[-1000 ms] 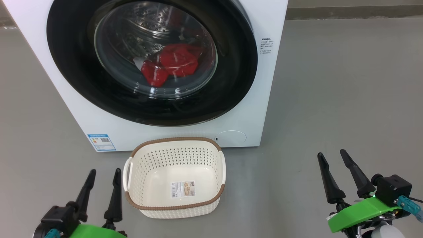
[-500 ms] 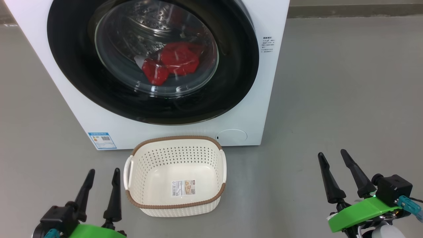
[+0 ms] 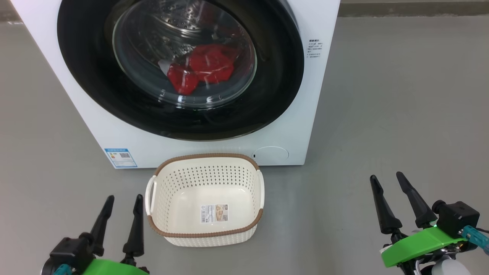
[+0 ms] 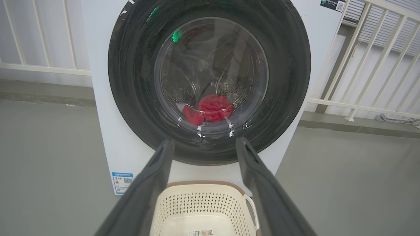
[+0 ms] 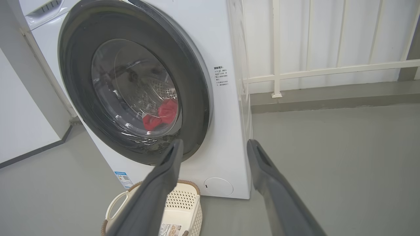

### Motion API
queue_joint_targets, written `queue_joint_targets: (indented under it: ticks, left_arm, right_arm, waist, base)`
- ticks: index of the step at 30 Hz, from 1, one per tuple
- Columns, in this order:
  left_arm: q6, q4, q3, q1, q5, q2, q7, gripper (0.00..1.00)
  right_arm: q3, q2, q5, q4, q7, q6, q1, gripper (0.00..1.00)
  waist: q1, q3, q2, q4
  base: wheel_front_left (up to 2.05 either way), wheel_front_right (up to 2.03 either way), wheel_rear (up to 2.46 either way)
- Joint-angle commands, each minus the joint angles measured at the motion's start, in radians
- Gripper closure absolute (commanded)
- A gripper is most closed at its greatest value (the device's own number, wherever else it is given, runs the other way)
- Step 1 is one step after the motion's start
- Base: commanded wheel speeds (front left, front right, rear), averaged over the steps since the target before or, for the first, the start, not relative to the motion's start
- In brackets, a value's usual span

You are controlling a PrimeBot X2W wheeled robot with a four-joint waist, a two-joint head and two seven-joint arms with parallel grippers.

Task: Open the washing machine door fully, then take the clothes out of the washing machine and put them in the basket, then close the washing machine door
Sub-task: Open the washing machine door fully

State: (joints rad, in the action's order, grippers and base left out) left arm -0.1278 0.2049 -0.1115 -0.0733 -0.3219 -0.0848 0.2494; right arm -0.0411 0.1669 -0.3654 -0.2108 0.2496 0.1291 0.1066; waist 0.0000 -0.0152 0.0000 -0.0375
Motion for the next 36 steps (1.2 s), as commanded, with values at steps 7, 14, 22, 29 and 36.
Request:
queue_joint_targets:
  ticks: [7,14,22,29,36]
  left_arm:
    - [-0.003,-0.036,0.046,-0.063,-0.001,-0.012,0.012,0.0]
    - [-0.003,-0.049,0.055,-0.081,0.004,-0.013,0.012,0.0]
    - [-0.003,-0.063,0.075,-0.096,0.02,-0.013,0.012,0.0]
    - [-0.003,-0.088,0.083,-0.115,0.019,-0.01,0.012,0.0]
    - [-0.003,-0.107,0.086,-0.14,0.017,-0.007,0.012,0.0]
  right_arm:
    - [-0.006,0.013,-0.011,0.026,0.012,0.002,0.07,0.0]
    - [0.006,0.026,-0.017,0.031,0.012,0.002,0.113,0.0]
    - [0.027,0.039,-0.045,0.039,0.012,0.002,0.17,0.0]
    - [0.038,0.05,-0.11,0.045,0.012,0.002,0.23,0.76]
    - [0.039,0.086,-0.173,0.028,0.012,0.002,0.307,1.0]
  waist:
    - [0.0,-0.035,0.0,-0.012]
    - [0.0,-0.078,0.0,-0.021]
    - [0.0,-0.134,0.0,-0.029]
    - [0.0,-0.2,0.0,-0.043]
    - [0.0,-0.261,0.0,-0.062]
  base:
    - [0.0,0.0,0.0]
    - [0.0,0.0,0.0]
    - [0.0,0.0,0.0]
    - [0.0,0.0,0.0]
    - [0.0,0.0,0.0]
